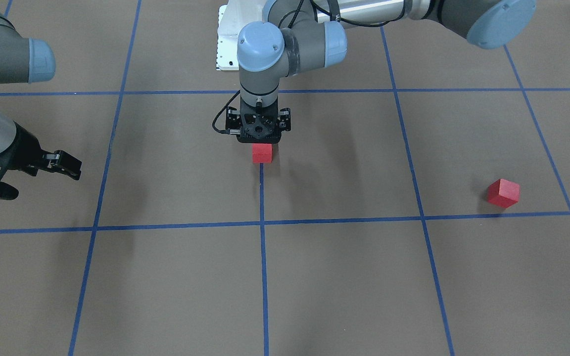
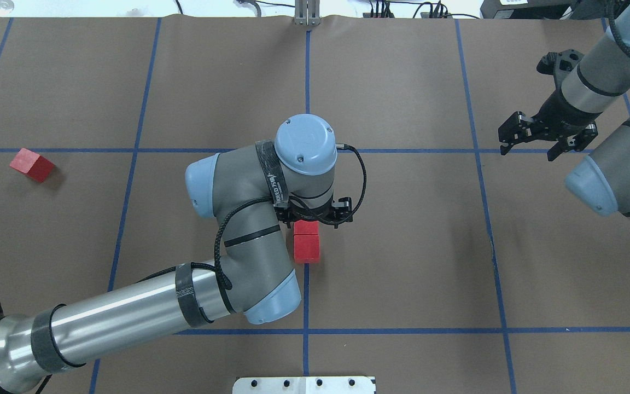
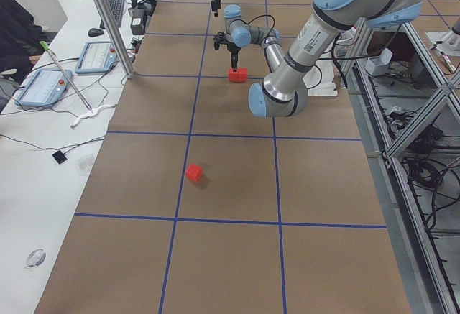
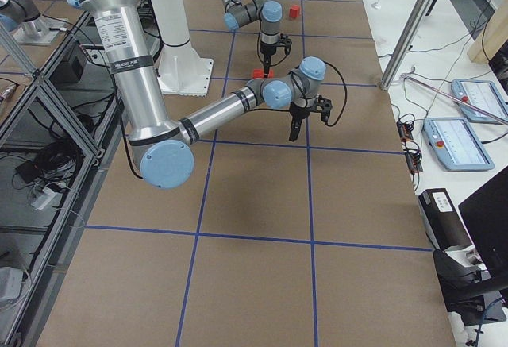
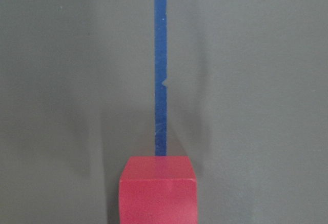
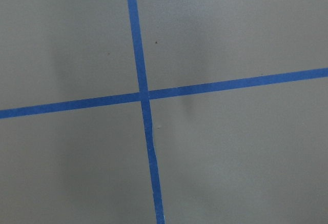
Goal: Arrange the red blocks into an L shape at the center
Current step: 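Open the left gripper and lift it off the stacked pair, then move the left gripper to the far red cube and lower onto it, then close the left gripper on the far red cube and lift it, then carry the red cube with the left gripper to the center pair, then lower the cube beside the end of the pair nearest the left arm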
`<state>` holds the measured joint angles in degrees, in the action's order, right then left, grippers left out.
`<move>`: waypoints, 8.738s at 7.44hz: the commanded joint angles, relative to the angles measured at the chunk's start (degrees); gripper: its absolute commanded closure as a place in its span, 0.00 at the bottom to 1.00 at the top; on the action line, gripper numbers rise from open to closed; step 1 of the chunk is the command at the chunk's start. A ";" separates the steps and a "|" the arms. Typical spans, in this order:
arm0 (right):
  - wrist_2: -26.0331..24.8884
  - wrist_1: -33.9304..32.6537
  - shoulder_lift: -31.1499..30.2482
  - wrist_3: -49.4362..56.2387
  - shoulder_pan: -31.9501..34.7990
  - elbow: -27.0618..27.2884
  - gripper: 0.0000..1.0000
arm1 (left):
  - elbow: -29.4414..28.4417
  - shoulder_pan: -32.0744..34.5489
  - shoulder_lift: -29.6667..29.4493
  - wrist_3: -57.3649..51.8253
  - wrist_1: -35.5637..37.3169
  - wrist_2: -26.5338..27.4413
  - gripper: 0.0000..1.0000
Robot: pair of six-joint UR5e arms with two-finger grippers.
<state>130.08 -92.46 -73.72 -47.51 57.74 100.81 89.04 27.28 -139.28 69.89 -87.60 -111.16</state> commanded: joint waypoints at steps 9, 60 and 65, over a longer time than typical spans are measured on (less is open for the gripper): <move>0.00 0.00 0.24 -0.83 0.00 1.23 0.00 | 7.42 37.39 39.10 -63.28 -9.67 -13.21 0.00; -0.18 0.00 1.65 -1.88 -1.85 0.09 0.00 | -1.86 2.34 6.47 94.64 -9.60 -5.47 1.00; -0.18 0.00 1.65 -1.88 -1.85 0.09 0.00 | -2.12 2.34 6.56 94.81 -9.52 -4.33 0.00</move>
<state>129.90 -92.46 -72.07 -49.40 55.89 100.90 87.03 29.62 -132.77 164.78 -97.19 -115.81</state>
